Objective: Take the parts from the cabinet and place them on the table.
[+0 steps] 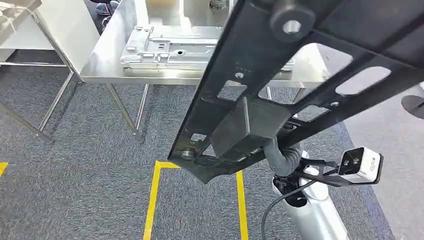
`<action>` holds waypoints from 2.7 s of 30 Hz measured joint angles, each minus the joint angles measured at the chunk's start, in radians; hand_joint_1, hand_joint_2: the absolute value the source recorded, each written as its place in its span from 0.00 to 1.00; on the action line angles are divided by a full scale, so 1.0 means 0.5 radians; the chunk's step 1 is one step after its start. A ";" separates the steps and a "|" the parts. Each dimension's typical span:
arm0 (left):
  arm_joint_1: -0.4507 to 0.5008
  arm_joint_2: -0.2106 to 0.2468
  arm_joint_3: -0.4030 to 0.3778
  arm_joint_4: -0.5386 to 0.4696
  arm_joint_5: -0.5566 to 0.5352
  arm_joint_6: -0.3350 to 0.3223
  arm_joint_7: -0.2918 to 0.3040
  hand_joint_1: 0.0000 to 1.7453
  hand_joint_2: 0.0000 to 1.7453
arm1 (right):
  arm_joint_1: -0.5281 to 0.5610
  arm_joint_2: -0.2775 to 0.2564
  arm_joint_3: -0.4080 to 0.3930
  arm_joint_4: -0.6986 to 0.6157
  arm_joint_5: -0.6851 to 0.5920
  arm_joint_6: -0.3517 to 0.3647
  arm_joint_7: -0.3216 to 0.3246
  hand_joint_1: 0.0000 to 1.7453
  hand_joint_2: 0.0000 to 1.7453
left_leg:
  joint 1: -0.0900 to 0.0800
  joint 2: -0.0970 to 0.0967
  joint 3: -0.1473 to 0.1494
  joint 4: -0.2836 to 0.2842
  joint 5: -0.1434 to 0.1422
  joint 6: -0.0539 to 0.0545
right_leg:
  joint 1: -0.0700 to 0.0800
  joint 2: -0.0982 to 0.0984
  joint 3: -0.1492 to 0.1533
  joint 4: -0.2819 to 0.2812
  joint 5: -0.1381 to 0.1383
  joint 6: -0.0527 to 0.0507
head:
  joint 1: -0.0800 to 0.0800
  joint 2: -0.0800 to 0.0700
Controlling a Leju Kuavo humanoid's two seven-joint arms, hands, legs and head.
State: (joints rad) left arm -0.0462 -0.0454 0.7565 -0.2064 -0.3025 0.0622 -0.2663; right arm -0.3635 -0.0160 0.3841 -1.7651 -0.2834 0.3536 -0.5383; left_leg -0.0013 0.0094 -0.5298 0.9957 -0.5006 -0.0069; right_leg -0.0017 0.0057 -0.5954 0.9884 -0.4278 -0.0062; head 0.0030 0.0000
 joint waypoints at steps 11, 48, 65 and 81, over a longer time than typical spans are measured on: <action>0.007 0.003 0.020 0.000 -0.009 0.000 -0.006 0.00 1.00 | 0.009 0.000 0.000 0.001 0.036 -0.004 -0.009 1.00 1.00 | 0.017 -0.012 -0.125 0.065 0.095 -0.015 | 0.010 0.017 0.092 0.026 -0.097 0.004 | -0.008 0.000; 0.007 -0.006 0.081 0.000 -0.046 -0.016 -0.013 0.00 1.00 | 0.085 -0.101 -0.033 -0.105 0.152 0.005 0.130 1.00 1.00 | 0.034 -0.013 -0.092 0.016 0.096 0.060 | -0.004 0.008 0.033 0.180 -0.204 0.064 | 0.008 0.000; -0.002 -0.011 0.086 0.000 -0.056 -0.042 -0.021 0.00 1.00 | 0.120 -0.110 -0.091 -0.119 0.139 0.073 0.086 1.00 1.00 | 0.031 -0.015 -0.205 0.453 -0.209 -0.032 | -0.012 -0.008 0.038 -0.002 -0.032 -0.029 | -0.007 0.000; -0.001 -0.011 0.099 0.000 -0.053 -0.035 -0.021 0.00 1.00 | 0.103 -0.110 -0.147 -0.105 0.147 0.156 0.079 1.00 1.00 | 0.030 -0.017 -0.061 -0.002 0.087 0.069 | -0.018 0.000 -0.173 0.580 -0.358 0.075 | 0.005 0.000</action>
State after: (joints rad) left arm -0.0469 -0.0507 0.8061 -0.2064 -0.3292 0.0446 -0.2770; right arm -0.3119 -0.0710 0.3105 -1.8177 -0.2098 0.4318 -0.4986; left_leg 0.0134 0.0008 -0.5603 0.9947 -0.4573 0.0277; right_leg -0.0107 0.0059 -0.6817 1.2785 -0.6066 0.0315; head 0.0053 0.0000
